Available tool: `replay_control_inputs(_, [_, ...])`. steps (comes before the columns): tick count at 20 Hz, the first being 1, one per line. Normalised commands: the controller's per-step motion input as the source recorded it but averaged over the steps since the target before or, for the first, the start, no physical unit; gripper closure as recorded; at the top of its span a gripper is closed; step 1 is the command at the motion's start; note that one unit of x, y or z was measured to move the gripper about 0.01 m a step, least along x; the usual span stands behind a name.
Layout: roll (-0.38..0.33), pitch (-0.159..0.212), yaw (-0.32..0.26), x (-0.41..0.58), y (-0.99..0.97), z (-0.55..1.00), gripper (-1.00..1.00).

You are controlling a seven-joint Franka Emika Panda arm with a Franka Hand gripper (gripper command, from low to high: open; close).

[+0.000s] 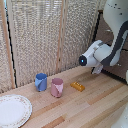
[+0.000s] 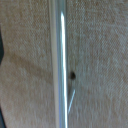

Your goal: Please adjust your gripper to match the height of the lower drawer handle. Progress your gripper onward until it happens to touch the drawer handle. Now, firmly take hold of it with your gripper, then steadily retract it to swing the drawer wide open.

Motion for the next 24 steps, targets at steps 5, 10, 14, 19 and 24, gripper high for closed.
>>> replay_control_inputs(5, [0.038,0.009,0.013,-0.017,-0.34,0.01,1.0])
replay_control_inputs(10, [0.056,0.002,0.02,-0.041,-0.26,0.0,1.0])
replay_control_inputs(14, [0.158,0.05,0.037,-0.109,-0.22,0.0,1.0])
replay_control_inputs(19, [0.249,0.08,0.02,-0.077,-0.18,0.0,1.0])
replay_control_inputs(24, [0.215,0.074,-0.026,0.056,0.29,0.0,1.0])
